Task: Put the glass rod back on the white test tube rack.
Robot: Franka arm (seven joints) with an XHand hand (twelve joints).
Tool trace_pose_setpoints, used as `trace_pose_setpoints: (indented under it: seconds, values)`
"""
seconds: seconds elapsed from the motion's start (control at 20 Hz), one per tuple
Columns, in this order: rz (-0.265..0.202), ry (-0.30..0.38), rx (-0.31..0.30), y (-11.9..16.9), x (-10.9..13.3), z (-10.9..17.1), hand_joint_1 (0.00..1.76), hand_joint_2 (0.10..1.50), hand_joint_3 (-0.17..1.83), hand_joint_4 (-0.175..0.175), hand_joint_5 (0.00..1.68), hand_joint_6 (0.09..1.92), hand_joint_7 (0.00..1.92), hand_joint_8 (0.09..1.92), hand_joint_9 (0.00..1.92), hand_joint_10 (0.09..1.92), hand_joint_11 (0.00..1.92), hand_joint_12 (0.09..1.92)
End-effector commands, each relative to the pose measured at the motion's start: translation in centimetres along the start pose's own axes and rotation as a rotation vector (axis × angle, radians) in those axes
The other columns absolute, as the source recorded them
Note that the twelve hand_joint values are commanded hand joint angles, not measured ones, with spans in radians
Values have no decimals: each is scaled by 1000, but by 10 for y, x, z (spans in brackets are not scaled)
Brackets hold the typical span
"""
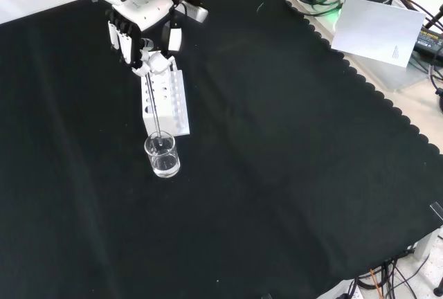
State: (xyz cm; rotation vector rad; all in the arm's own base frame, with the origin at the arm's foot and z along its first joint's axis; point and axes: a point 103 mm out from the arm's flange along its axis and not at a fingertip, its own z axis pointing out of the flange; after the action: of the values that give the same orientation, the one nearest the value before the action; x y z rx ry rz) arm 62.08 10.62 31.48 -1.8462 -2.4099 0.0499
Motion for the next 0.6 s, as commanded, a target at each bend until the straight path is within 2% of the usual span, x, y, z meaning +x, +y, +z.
trace_pose_setpoints:
  seconds: [0.05, 0.2, 0.4, 0.6]
  values:
    - [-30, 23, -17, -5, -6, -4, 1316, 636, 773, -175, 1122, 719, 1279, 989, 1649, 908, 1256, 961]
    - [-28, 29, -14, -2, -3, -8, 1316, 636, 773, -175, 1121, 719, 1278, 989, 1649, 910, 1255, 961]
    - [-40, 28, -37, -5, 0, -26, 1316, 636, 774, -175, 1121, 720, 1278, 990, 1648, 911, 1255, 962]
    - [-30, 30, -56, -14, 1, -44, 1316, 636, 774, -175, 1121, 721, 1278, 991, 1648, 912, 1255, 963]
